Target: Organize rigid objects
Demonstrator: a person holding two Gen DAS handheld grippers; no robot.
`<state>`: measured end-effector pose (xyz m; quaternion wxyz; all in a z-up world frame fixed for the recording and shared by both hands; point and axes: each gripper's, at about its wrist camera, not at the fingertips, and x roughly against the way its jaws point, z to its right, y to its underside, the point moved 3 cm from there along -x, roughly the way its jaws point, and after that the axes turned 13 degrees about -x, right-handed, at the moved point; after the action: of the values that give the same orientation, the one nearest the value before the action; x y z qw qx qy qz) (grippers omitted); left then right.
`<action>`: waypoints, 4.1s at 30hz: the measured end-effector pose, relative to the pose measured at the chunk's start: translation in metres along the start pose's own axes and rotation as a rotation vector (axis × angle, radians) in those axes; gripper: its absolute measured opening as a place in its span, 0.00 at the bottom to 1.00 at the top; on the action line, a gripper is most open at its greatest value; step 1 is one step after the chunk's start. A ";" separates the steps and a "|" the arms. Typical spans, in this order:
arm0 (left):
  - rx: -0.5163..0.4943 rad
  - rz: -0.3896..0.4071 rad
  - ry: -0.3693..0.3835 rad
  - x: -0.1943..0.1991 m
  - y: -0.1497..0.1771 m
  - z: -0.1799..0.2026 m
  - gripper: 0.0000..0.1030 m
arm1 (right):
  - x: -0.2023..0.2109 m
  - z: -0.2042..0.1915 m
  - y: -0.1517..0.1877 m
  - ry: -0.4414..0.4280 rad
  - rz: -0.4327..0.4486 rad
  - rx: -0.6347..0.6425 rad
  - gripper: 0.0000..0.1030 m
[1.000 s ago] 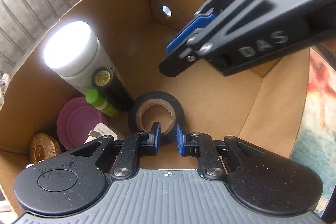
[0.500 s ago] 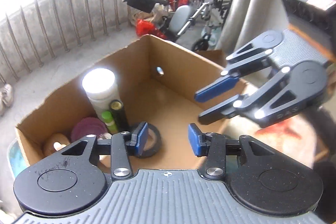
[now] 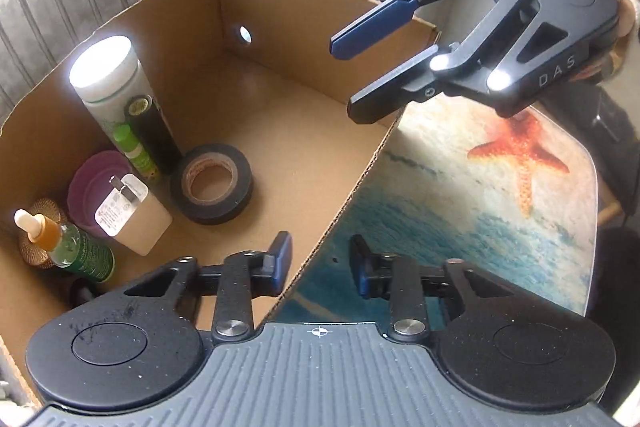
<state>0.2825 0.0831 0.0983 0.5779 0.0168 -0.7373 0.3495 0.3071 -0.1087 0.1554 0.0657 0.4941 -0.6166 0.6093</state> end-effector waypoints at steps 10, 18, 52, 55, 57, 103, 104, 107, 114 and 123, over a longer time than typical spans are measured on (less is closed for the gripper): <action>-0.060 -0.005 0.038 0.020 0.026 0.026 0.17 | 0.007 -0.010 0.016 0.016 -0.119 -0.046 0.44; -0.075 -0.012 0.083 0.051 0.067 0.076 0.16 | 0.024 -0.063 0.049 0.001 -0.162 -0.016 0.42; 0.303 0.366 -0.434 0.202 0.124 0.171 0.50 | 0.128 -0.107 0.103 0.083 0.208 -0.300 0.44; 0.416 0.444 -0.523 0.195 0.129 0.182 0.55 | 0.137 -0.110 0.120 0.059 0.332 -0.400 0.44; 0.484 0.482 -0.536 0.191 0.133 0.190 0.58 | 0.140 -0.114 0.130 0.057 0.375 -0.448 0.44; 0.422 0.283 -0.813 0.200 0.115 0.241 1.00 | 0.162 -0.180 0.151 0.109 0.473 -0.446 0.57; 0.419 0.280 -0.817 0.200 0.114 0.241 1.00 | 0.162 -0.181 0.151 0.110 0.472 -0.442 0.57; 0.408 0.278 -0.818 0.199 0.111 0.243 1.00 | 0.163 -0.182 0.152 0.118 0.470 -0.437 0.57; 0.393 0.284 -0.817 0.196 0.107 0.246 1.00 | 0.166 -0.177 0.155 0.132 0.471 -0.452 0.57; 0.405 0.283 -0.825 0.195 0.105 0.247 1.00 | 0.166 -0.176 0.157 0.132 0.464 -0.462 0.58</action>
<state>-0.0346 0.1047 0.1927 0.1691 0.1658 -0.8170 0.5257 0.0235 -0.0893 0.2043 0.0753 0.2721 -0.8291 0.4826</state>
